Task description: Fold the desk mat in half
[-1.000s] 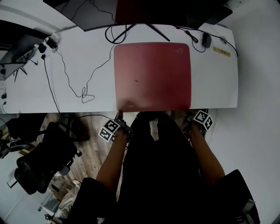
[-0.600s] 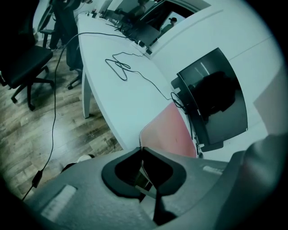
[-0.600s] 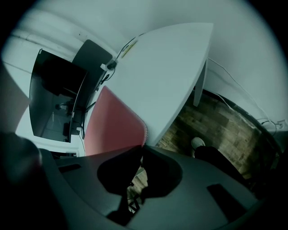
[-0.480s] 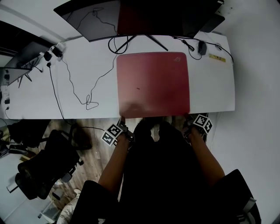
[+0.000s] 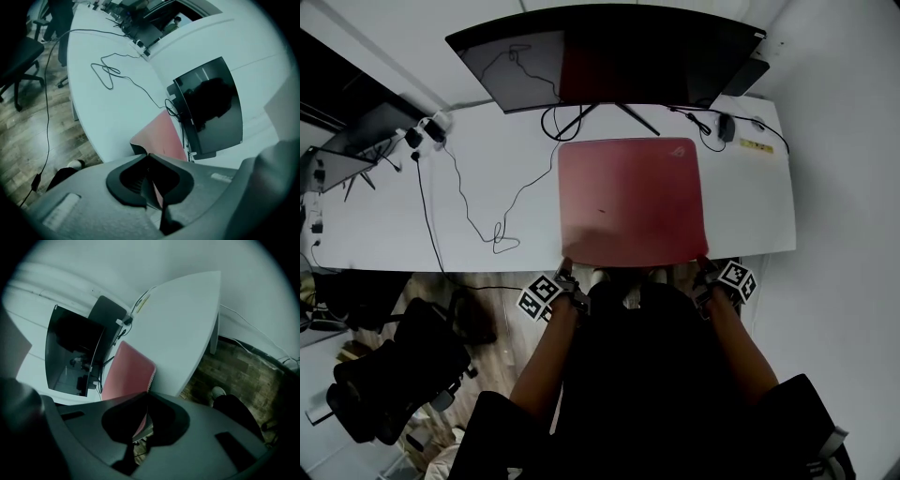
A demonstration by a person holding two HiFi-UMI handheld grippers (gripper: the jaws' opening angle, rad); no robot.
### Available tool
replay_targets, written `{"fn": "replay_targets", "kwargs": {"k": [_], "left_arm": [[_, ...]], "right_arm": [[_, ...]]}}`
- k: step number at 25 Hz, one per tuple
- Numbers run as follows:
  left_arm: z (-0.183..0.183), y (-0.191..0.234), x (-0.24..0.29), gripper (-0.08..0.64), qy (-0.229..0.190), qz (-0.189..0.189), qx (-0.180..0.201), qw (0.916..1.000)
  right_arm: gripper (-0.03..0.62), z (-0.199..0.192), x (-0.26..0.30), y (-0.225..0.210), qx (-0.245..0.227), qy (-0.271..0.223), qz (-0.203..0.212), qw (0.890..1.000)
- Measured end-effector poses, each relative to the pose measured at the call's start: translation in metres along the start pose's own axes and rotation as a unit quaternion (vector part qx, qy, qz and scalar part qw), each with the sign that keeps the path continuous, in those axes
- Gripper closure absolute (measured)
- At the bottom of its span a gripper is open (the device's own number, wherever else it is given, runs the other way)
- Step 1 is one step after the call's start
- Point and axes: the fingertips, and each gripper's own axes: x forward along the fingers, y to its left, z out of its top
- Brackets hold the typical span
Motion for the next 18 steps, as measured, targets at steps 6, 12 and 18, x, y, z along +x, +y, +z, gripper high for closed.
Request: {"fn": "replay_targets", "kwargs": {"k": [6,12,18], "left_arm": [[0.011,-0.022,0.001,0.532,0.017,-0.035,-0.002,0.9993],[0.025,-0.046,0.002,0.532,0.013,-0.059,-0.001,0.9982],[0.043,-0.064,0.01,0.532,0.009,-0.068,0.006,0.9976]], "right_arm": [[0.581,0.011,-0.009,0.023,0.019,-0.03,0.035,0.999],[0.581,0.028,-0.012,0.055,0.015,-0.052,0.068,0.996],[0.581,0.046,-0.005,0.075,0.006,-0.054,0.091,0.994]]}}
